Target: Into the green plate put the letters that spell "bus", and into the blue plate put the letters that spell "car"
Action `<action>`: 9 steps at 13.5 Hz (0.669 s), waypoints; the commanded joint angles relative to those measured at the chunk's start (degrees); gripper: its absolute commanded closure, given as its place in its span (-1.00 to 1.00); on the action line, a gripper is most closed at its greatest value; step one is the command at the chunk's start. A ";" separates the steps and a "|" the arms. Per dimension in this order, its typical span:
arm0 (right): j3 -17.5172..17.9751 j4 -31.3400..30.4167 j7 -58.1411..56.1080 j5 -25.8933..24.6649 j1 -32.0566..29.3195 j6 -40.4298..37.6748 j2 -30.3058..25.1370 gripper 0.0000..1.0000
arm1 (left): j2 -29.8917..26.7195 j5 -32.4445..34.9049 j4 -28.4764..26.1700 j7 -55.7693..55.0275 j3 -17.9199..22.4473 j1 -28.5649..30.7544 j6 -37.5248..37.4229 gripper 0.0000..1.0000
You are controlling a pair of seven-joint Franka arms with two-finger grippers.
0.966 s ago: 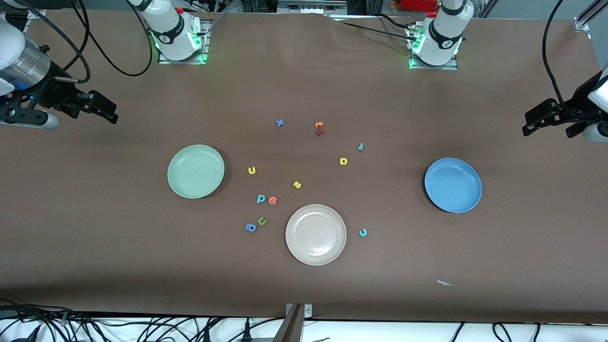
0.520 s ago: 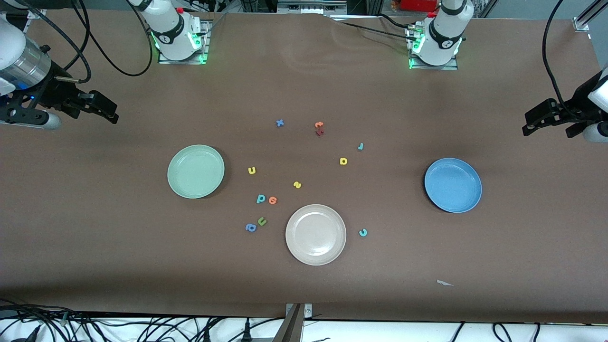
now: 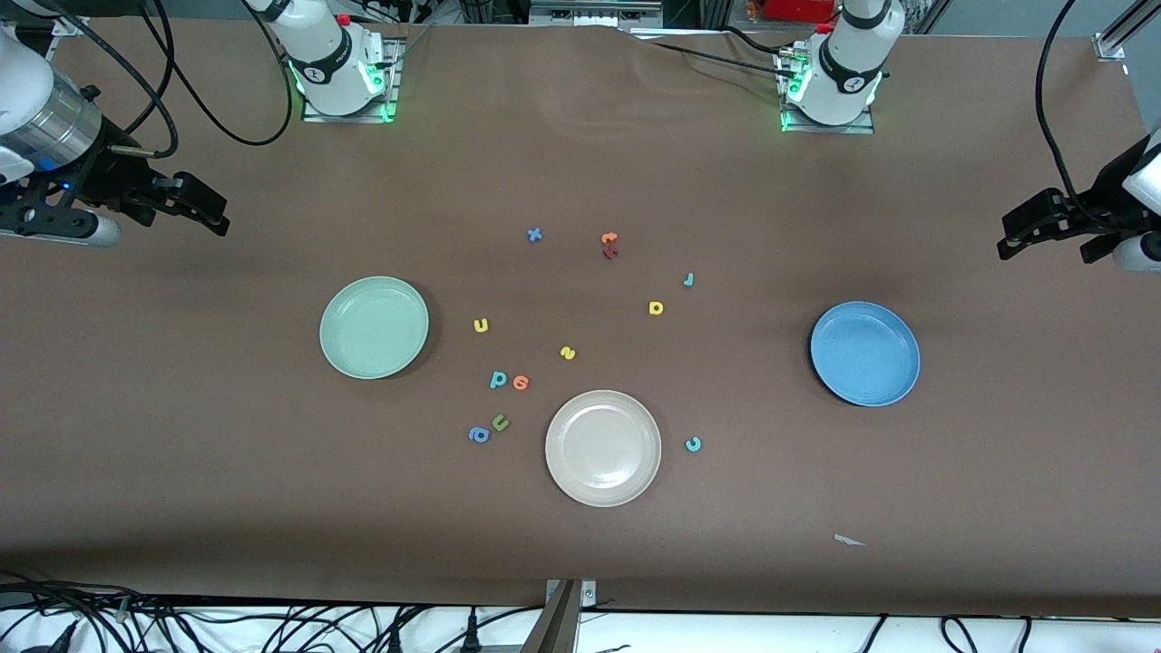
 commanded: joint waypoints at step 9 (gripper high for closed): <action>-0.09 -0.46 -0.17 -0.78 0.36 -0.29 -0.60 -1.00 | -0.25 1.90 -0.75 0.63 -0.08 -0.20 0.11 -1.00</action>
